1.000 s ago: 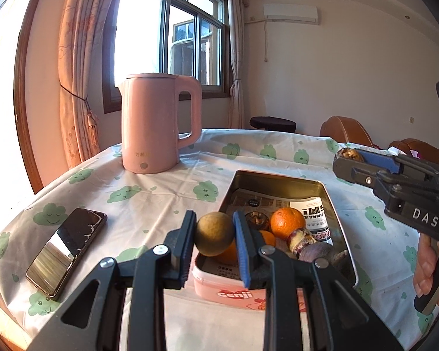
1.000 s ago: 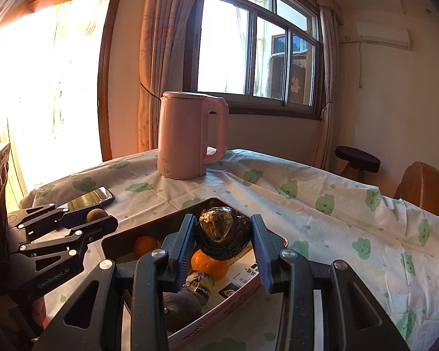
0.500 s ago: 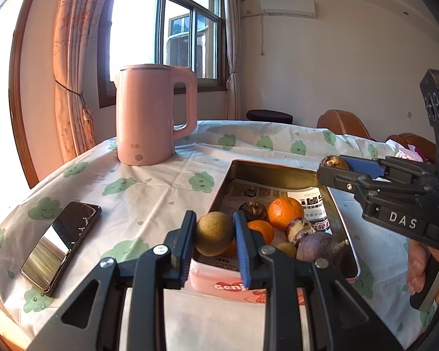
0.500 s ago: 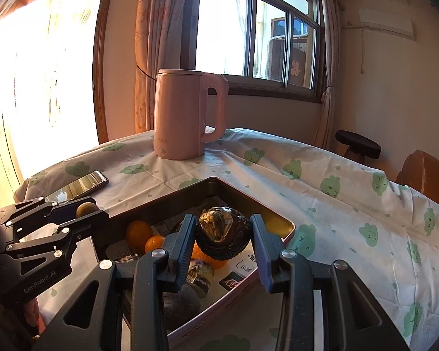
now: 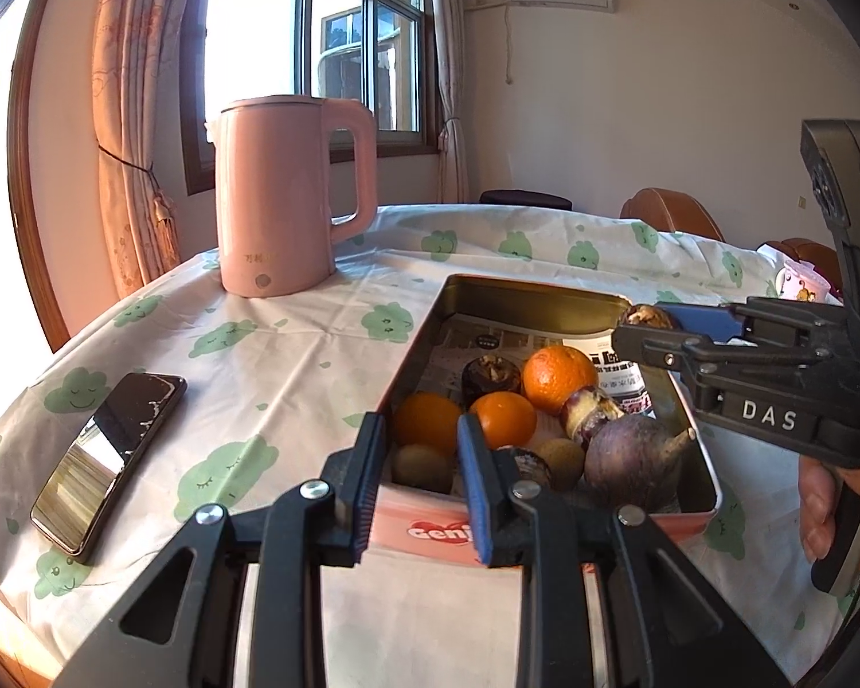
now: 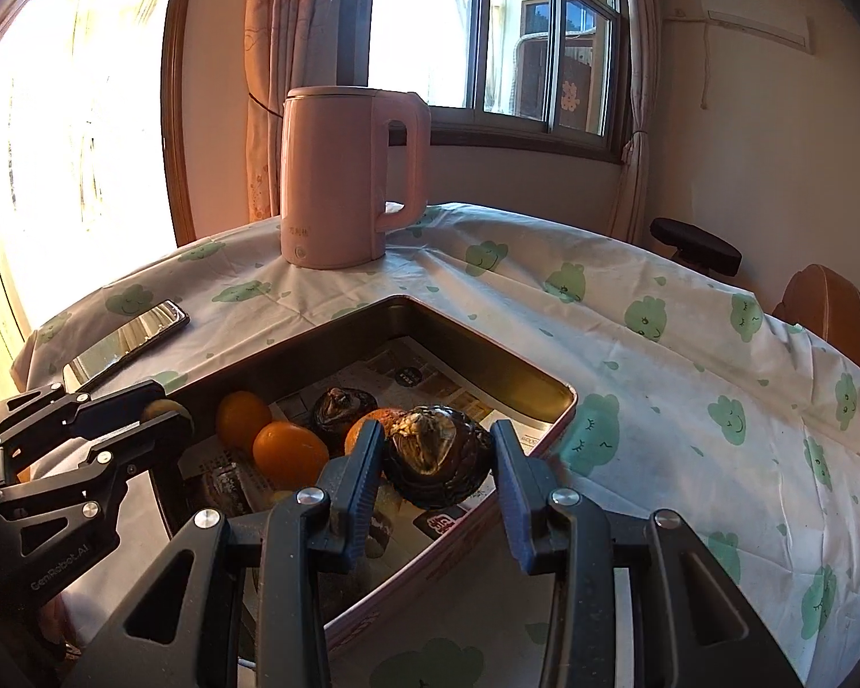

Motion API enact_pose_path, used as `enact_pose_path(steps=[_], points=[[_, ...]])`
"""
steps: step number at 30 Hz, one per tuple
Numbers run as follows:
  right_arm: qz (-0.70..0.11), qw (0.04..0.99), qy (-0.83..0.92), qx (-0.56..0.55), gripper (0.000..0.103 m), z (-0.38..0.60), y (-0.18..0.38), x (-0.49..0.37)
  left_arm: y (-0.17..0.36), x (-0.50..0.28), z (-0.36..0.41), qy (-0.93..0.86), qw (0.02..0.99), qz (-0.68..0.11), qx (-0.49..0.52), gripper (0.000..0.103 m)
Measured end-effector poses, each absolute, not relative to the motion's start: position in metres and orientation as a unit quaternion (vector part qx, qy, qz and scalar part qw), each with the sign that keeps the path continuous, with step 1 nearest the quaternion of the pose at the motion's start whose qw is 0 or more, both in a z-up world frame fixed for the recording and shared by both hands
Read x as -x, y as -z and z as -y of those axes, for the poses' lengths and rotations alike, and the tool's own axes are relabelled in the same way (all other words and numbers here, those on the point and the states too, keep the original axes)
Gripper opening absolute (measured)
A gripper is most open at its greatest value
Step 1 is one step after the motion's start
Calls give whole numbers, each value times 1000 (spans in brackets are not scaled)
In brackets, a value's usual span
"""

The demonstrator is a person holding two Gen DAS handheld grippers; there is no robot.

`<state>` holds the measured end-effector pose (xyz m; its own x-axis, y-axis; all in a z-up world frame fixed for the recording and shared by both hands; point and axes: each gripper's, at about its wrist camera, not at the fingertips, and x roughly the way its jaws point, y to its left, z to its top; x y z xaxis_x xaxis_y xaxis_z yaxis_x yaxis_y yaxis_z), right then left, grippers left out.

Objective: Organize fruits

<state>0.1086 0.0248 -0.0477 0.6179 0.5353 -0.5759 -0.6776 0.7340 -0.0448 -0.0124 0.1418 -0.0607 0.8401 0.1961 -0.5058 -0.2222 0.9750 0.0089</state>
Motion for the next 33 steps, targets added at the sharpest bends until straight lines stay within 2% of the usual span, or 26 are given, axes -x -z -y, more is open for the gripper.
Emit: enact_pose_path(steps=[3, 5, 9, 16, 25, 33], points=[[-283, 888, -339, 130, 40, -25, 52, -111, 60, 13, -141, -108, 959, -261, 25, 33], [-289, 886, -340, 125, 43, -24, 54, -113, 59, 14, -140, -107, 960, -258, 26, 41], [-283, 889, -341, 115, 51, -18, 52, -109, 56, 17, -137, -110, 962, -249, 23, 64], [-262, 902, -329, 92, 62, 1, 42, -99, 50, 22, -136, -109, 966, -234, 29, 69], [-245, 913, -319, 69, 69, 20, 34, -86, 44, 25, -131, -108, 968, -224, 30, 74], [-238, 915, -318, 63, 70, 30, 29, -78, 41, 28, -126, -106, 969, -221, 28, 77]])
